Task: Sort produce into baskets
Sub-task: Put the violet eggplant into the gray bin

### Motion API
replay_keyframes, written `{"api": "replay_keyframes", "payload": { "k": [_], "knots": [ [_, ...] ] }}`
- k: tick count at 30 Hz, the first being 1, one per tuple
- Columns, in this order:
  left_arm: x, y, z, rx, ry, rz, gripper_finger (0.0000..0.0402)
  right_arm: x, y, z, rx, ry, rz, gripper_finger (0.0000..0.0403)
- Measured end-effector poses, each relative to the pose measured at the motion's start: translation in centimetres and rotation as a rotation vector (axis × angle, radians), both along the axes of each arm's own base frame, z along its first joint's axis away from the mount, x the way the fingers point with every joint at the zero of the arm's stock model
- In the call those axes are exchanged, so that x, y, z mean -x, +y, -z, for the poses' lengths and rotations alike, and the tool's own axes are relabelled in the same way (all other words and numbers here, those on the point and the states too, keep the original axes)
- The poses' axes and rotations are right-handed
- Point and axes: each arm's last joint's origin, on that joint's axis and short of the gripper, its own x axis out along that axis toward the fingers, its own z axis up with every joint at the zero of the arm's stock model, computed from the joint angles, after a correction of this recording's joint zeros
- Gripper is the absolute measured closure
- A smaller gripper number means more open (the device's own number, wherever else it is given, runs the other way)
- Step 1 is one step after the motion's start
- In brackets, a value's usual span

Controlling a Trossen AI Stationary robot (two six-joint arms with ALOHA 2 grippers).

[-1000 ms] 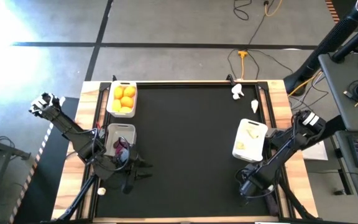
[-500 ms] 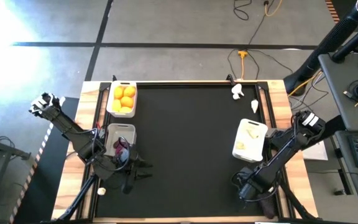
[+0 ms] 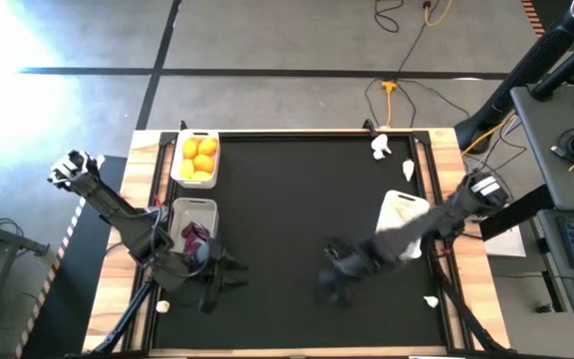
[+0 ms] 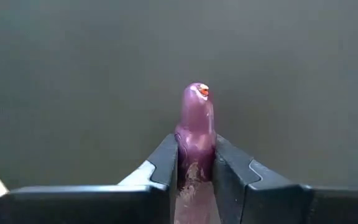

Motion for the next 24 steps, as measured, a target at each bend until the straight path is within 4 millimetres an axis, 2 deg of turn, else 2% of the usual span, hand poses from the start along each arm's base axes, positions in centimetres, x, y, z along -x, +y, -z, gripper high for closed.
{"api": "replay_keyframes", "payload": {
  "k": [4,9,13,16,21,24],
  "knots": [
    [-0.2,-0.1,0.5,0.049,0.033,-0.028,0.0199,-3.7,-3.6,0.5,0.041,-0.058,-0.029,0.0339],
    [-0.4,-0.3,1.4,0.096,0.078,-0.062,0.0132,-6.9,-7.5,2.4,0.065,-0.013,0.030,0.0338],
    [-0.9,-0.8,2.6,0.106,0.118,-0.090,0.0077,-9.1,-9.2,3.4,0.071,-0.025,0.056,0.0338],
    [-1.6,-1.3,3.8,0.112,0.147,-0.118,0.0050,-10.4,-10.1,3.9,0.062,-0.015,0.105,0.0331],
    [-2.6,-1.6,5.9,0.112,0.162,-0.248,0.0039,-11.8,-11.2,4.2,0.018,-0.013,0.142,0.0275],
    [-3.4,-1.6,7.1,0.131,0.169,-0.303,0.0038,-12.0,-11.7,3.4,-0.010,-0.028,0.140,0.0226]
  ]
}}
